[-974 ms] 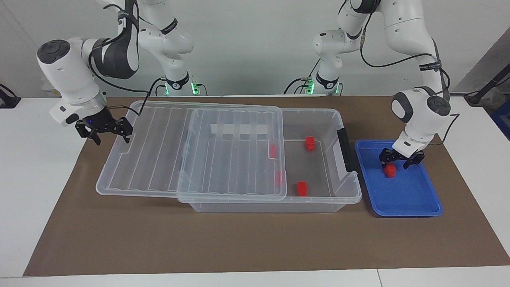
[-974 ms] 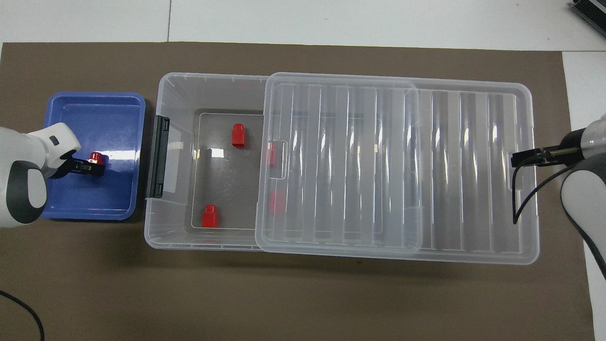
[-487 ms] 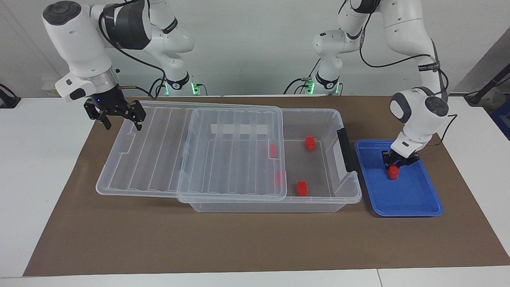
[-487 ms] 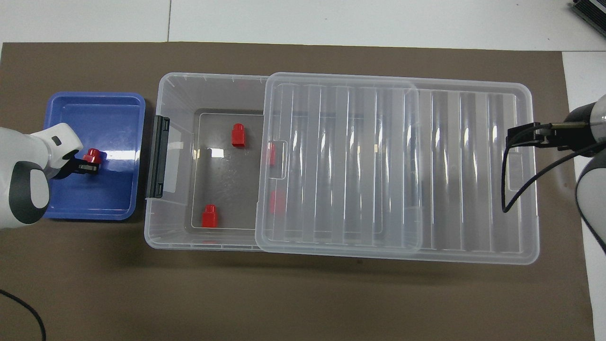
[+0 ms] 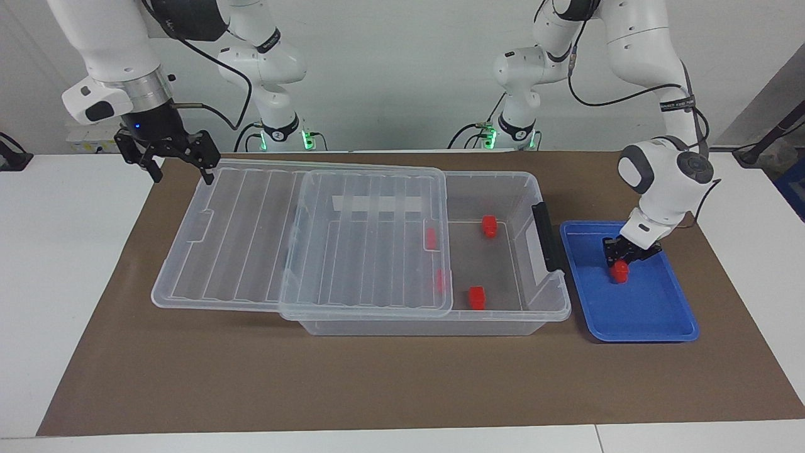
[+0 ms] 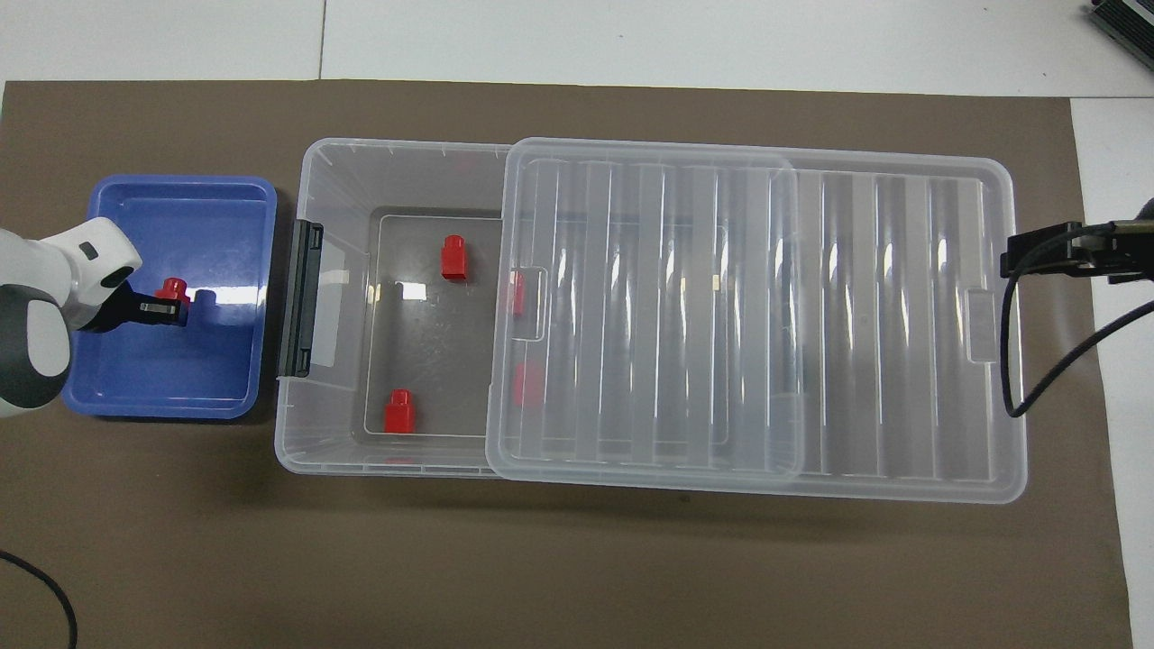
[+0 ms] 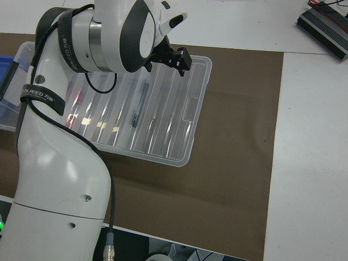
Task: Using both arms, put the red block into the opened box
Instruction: 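Lift the red block and carry it over the open box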
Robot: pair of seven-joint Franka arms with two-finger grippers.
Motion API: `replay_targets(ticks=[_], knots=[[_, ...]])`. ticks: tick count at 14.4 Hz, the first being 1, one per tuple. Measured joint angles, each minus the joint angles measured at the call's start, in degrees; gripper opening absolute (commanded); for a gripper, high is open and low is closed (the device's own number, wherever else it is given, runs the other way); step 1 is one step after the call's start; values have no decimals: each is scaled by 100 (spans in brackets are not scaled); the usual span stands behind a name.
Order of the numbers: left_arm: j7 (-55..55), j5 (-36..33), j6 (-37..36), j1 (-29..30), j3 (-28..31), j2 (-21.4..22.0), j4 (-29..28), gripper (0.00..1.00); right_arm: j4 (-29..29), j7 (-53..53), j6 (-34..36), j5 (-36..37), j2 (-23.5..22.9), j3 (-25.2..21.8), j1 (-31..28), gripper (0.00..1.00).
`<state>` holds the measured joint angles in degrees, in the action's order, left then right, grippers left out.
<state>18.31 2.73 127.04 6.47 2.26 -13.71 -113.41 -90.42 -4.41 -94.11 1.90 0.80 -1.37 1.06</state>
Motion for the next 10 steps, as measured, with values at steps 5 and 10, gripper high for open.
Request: replay_targets(ticks=[5,10], knots=[[-621,344,-1914,-9,-90,344,1120,0,-43,-34,229,0,-6,-7,-1,100],[-2527,842,-2981,-13,-710,586,1895,0,-289,-37,300,0,99,-7,-1,100]])
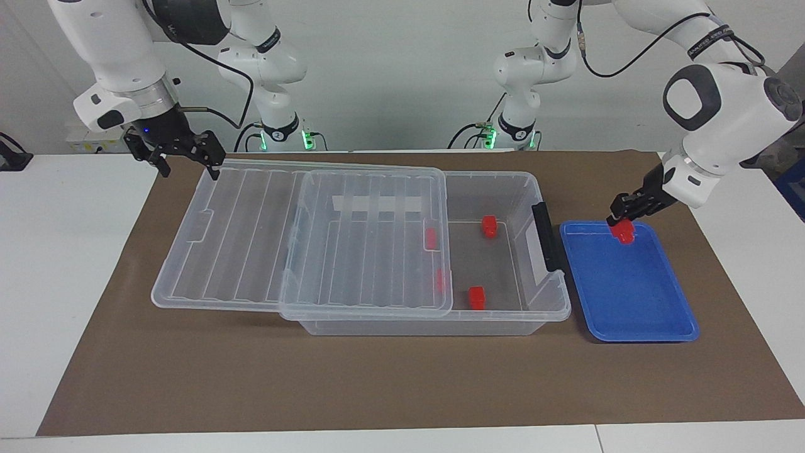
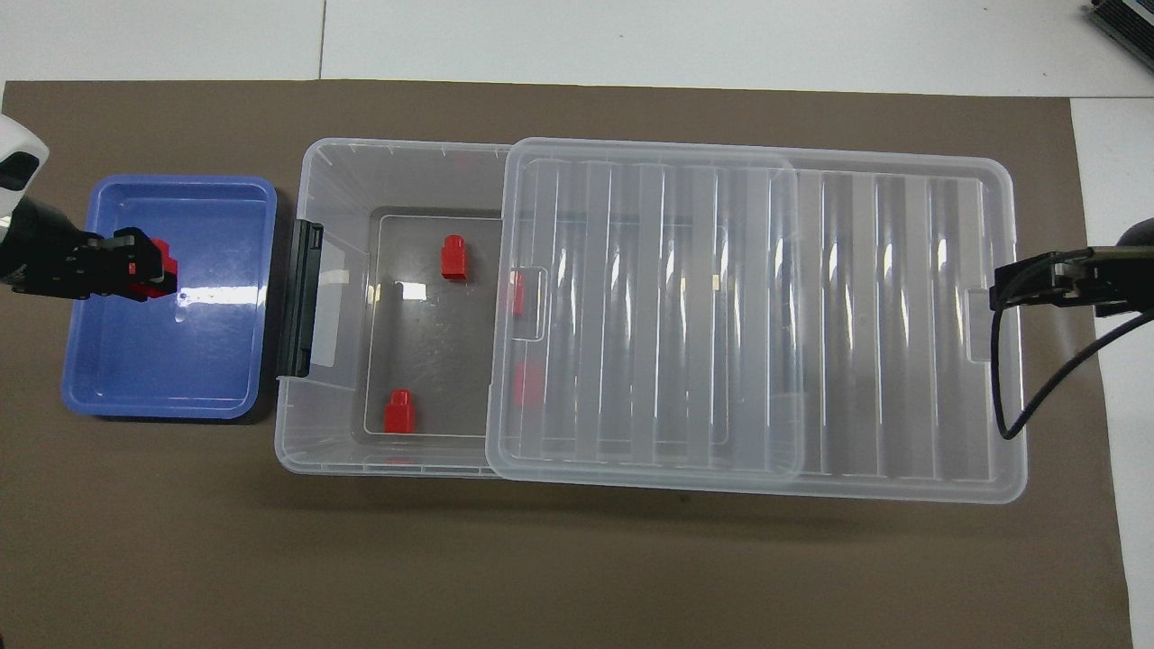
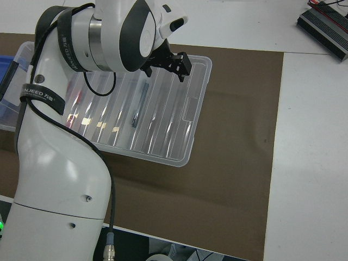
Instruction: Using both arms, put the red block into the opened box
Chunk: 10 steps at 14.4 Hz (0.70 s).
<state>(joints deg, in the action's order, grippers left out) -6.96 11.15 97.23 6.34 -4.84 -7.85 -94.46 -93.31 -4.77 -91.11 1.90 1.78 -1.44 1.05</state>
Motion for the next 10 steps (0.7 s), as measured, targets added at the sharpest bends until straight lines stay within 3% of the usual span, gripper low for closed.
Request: replay_targets(ticks=[3,6,8,10], knots=[[-1385,2,-19,-50,-771,6,122,0,-22,0,0,0,21,0,0,100],[-2268,0,201,-582,-922,7,53,0,-23,0,-5,-17,25,0,0,100],[-2547,-74,757,-957,-931,82,-340,0,-23,0,-7,-43,27,0,0,100],[-2605,-130,1652,-1241,-936,251,-1130,0,-23,0,-7,-44,29,0,0,100]])
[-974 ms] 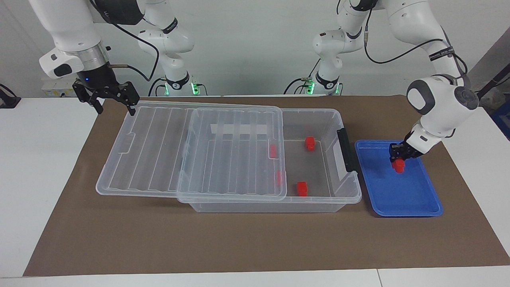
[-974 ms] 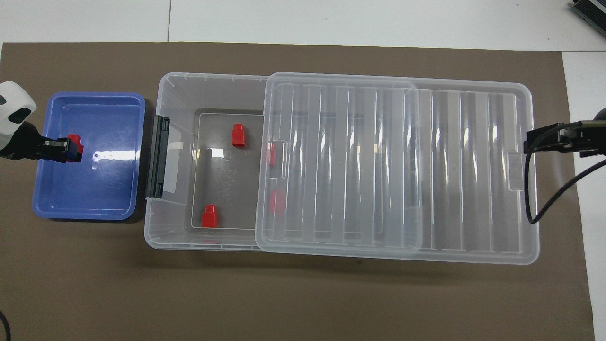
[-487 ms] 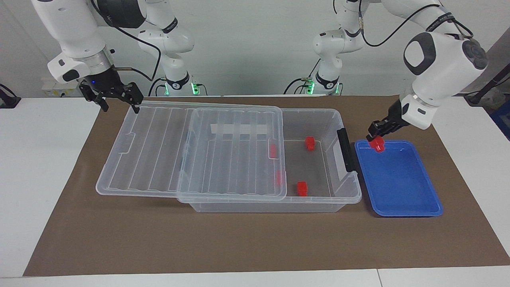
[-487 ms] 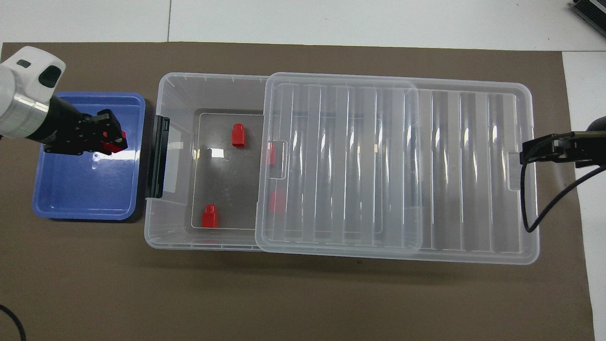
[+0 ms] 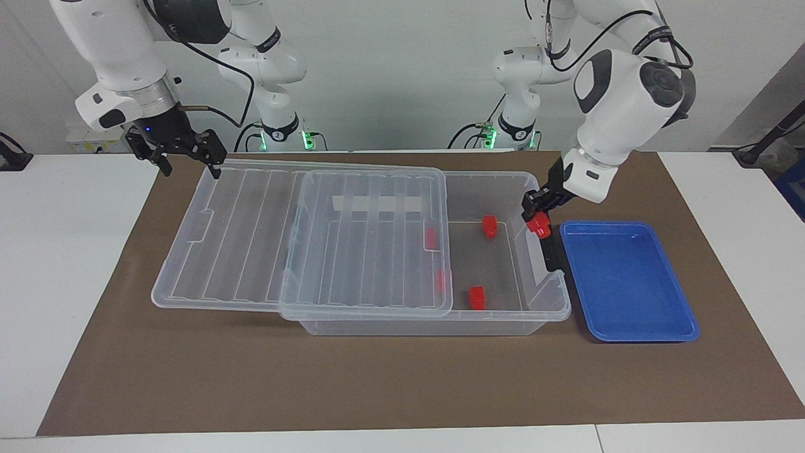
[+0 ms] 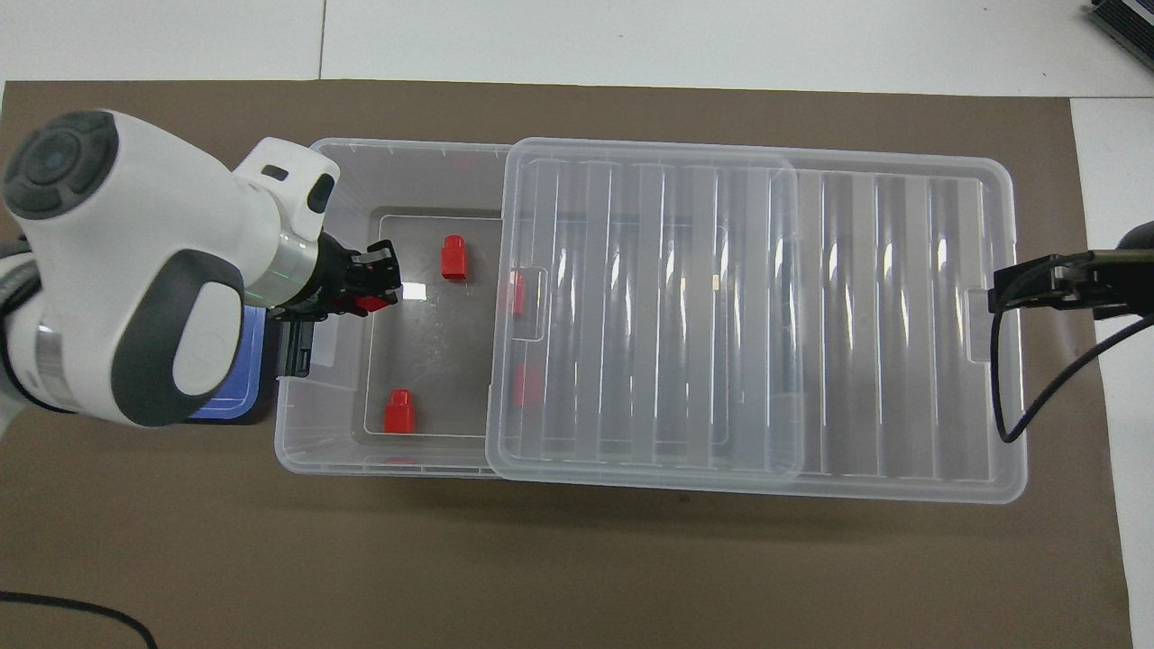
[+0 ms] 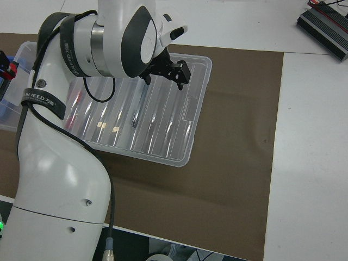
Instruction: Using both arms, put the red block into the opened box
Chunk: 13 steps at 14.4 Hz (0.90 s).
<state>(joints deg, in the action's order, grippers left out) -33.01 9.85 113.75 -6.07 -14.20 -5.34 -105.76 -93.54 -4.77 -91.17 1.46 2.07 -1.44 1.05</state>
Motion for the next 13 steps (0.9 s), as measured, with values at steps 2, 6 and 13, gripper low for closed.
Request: replay_targets(ticks=[2,6,13], knots=[[-1,-291,551,-163,-3,107,-690,0,0,0,0,0,1,-1,-7,100],[141,-461,1232,-189,1,178,-1345,0,-6,0,-22,0,1,-4,-27,99],[157,-588,2195,-603,-4,-260,-1744,0,-605,12,-866,0,4,-28,-367,0]])
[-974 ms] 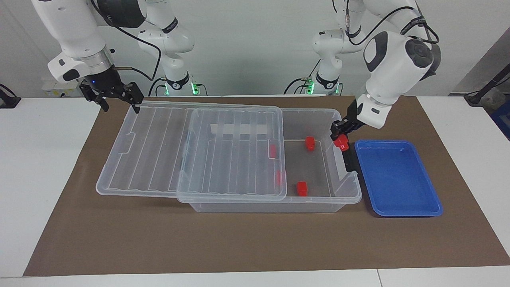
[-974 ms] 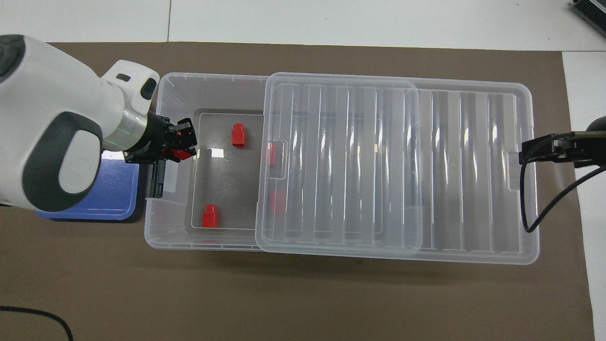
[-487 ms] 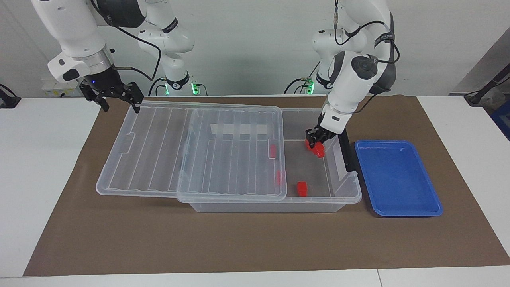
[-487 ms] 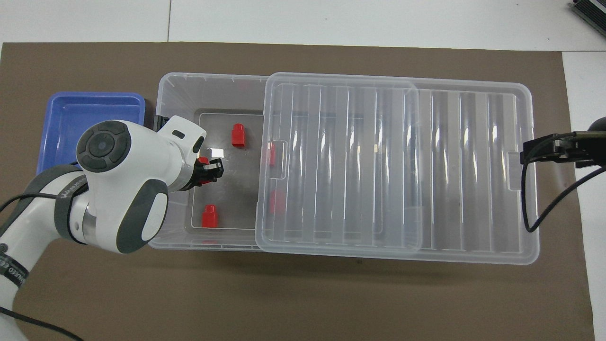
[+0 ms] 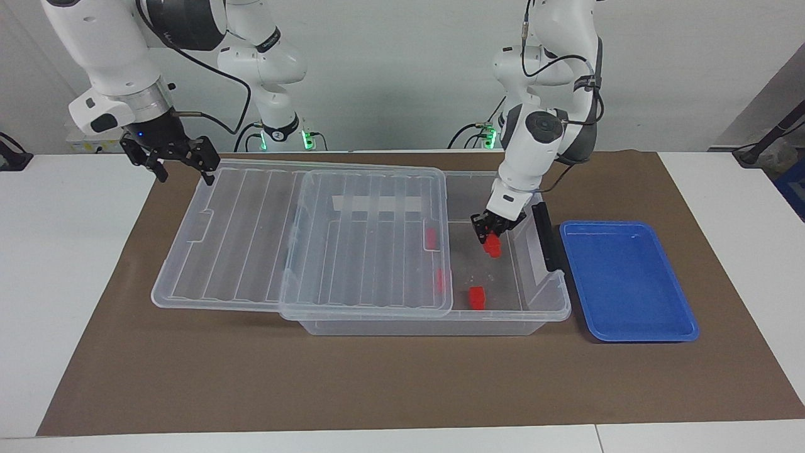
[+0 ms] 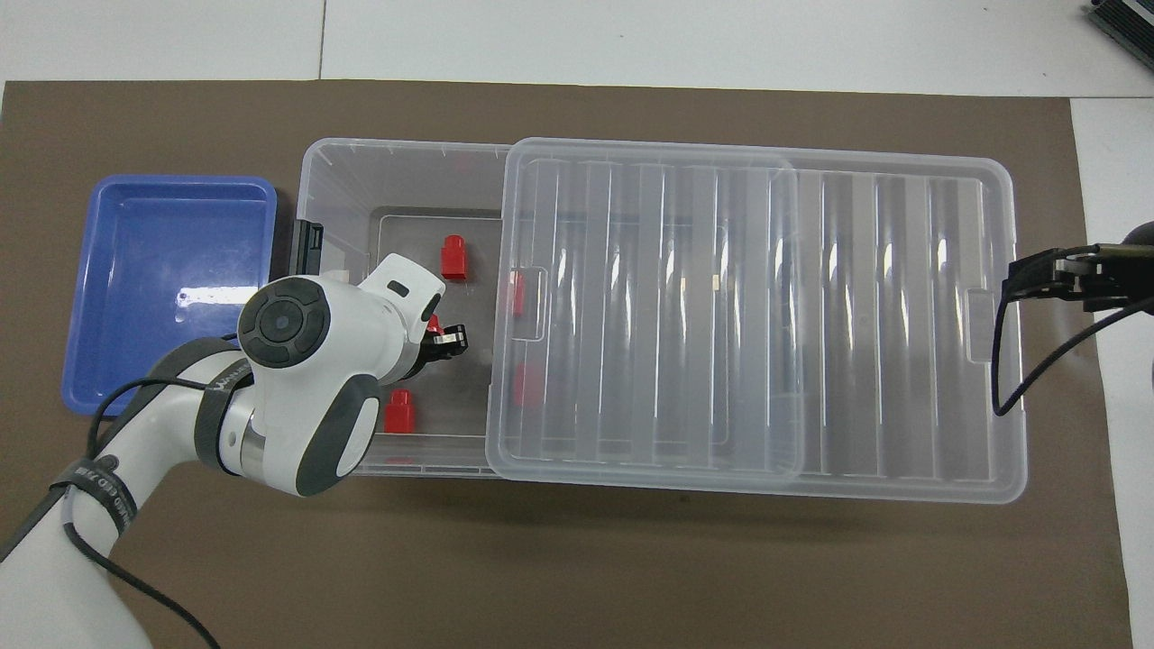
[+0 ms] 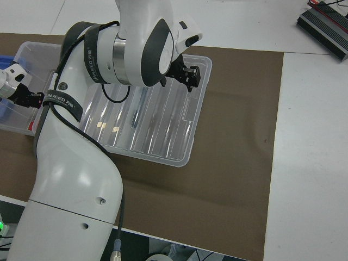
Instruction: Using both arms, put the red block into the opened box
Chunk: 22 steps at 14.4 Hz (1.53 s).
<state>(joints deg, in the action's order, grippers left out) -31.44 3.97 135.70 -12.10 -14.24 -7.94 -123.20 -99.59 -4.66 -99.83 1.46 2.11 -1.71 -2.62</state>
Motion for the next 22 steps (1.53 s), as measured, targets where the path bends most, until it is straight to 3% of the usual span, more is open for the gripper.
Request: replay_targets(ticks=[6,7,8,10,16,22], knots=[[-125,-421,300,-126,3,-413,-2,0,-799,755,-1108,0,-3,-25,-705,0],[-132,-436,314,-126,3,-414,1,17,-930,881,-1276,0,-10,-28,-802,0],[-136,-443,318,-126,3,-414,5,53,-1033,967,-1424,0,-26,-30,-866,0],[-137,-452,321,-126,4,-417,5,100,-1138,1013,-1579,0,-90,-30,-914,0],[-201,-466,44,-115,34,-415,196,100,-1164,1013,-1791,-1,-269,11,-870,0],[-240,-466,-2383,6,117,7,1471,99,-1167,1012,-1800,-8,-330,25,-646,0]])
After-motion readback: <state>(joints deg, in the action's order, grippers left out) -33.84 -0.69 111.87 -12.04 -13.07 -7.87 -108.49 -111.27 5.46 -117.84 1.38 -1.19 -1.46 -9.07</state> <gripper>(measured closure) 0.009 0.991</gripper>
